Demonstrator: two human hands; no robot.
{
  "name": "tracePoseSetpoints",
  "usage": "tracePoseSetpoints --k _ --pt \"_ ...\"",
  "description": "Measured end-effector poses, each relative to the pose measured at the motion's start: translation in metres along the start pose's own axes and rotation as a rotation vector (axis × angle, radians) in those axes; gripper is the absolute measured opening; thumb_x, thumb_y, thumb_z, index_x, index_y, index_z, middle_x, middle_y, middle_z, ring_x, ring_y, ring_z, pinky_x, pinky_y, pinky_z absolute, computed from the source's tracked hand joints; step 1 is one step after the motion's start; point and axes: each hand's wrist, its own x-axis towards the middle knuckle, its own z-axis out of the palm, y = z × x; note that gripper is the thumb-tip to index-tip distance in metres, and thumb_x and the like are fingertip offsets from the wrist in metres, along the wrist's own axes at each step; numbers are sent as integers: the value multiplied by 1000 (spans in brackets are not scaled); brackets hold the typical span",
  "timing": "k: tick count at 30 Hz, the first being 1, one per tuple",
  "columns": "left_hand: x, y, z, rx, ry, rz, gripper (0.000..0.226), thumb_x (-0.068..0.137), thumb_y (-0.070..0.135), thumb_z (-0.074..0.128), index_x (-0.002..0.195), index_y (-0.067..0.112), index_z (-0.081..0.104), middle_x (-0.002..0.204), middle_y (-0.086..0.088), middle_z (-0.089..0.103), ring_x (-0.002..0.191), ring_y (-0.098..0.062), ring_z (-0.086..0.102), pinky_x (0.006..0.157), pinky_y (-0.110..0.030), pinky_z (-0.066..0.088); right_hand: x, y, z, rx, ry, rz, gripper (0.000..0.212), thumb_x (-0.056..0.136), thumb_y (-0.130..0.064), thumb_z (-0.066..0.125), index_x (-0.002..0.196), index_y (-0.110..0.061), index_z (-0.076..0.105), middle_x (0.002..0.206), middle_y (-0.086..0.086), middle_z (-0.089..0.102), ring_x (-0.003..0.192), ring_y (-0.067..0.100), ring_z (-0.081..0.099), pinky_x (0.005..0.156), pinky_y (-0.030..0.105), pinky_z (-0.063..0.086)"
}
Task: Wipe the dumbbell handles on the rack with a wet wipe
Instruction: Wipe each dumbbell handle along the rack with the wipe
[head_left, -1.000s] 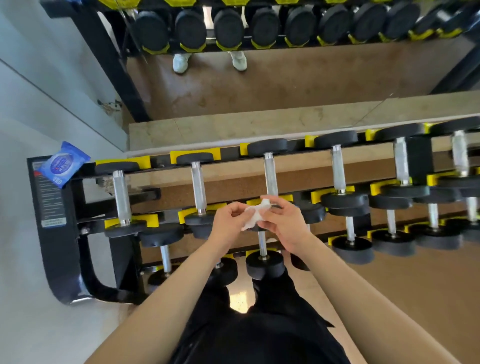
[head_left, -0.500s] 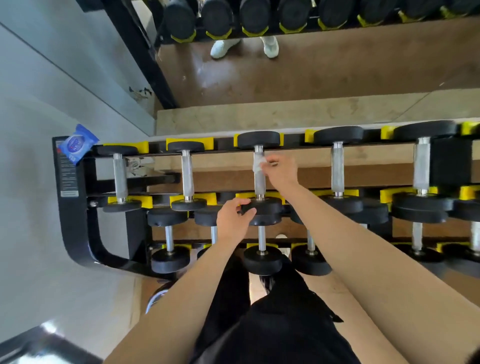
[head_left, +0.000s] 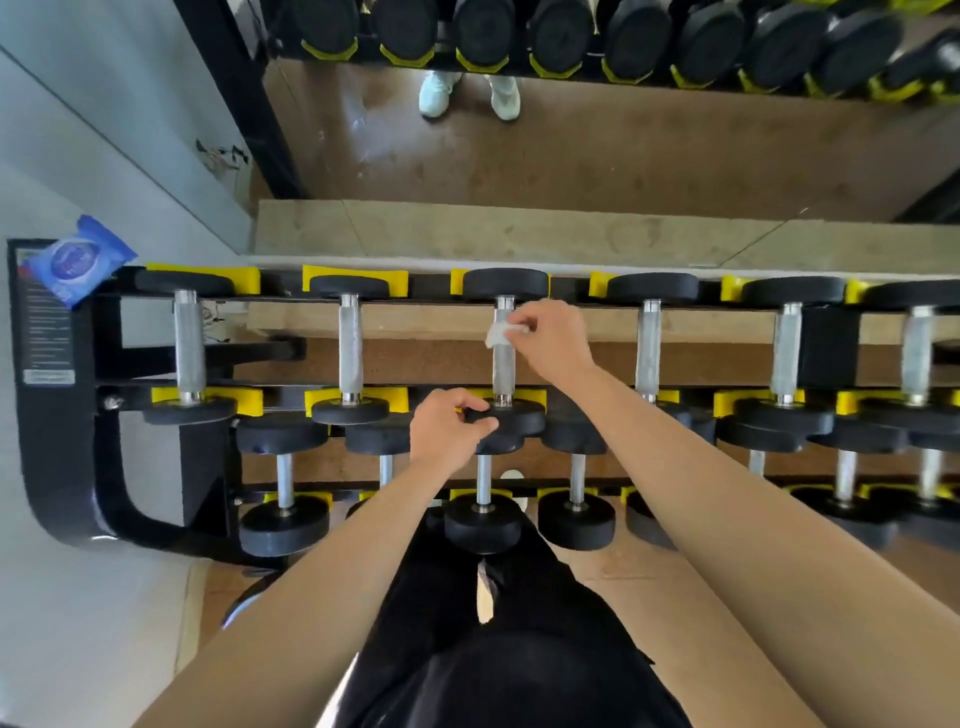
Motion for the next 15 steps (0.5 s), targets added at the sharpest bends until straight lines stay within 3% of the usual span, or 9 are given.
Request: tracePoseSetpoints --k 4,7,11,13,15 --pt "14 -11 -6 -40 -81 35 18 76 40 84 90 36 72 95 14 69 80 -2 61 76 -28 53 18 -14 29 -278 -81 -69 17 92 -14 57 86 -10 72 89 5 59 84 22 57 66 27 31" --pt "26 -12 -11 -75 -137 53 20 72 41 87 86 32 76 89 18 71 79 0 62 75 -28 54 13 -2 43 -485 -128 -85 24 100 -22 50 102 -12 72 104 4 62 94 24 63 61 20 30" --pt "30 -18 -12 -91 -166 71 20 73 42 87 85 36 72 89 18 71 83 -1 64 76 -27 53 -16 4 48 -550 -271 -176 21 96 -12 59 102 -16 78 107 7 65 94 24 65 72 22 40" --pt "26 -19 -10 -93 -162 77 21 73 41 86 87 38 71 93 15 72 86 -5 65 79 -29 54 -26 14 36 -473 -384 -145 19 93 -14 62 97 -18 79 102 2 72 87 18 63 72 21 39" --pt "25 -21 -8 -107 -151 72 21 73 41 86 87 39 70 97 15 71 89 -5 63 82 -31 54 -27 23 19 -238 -311 3 13 91 -20 66 95 -19 78 89 -5 72 77 9 58 65 15 38"
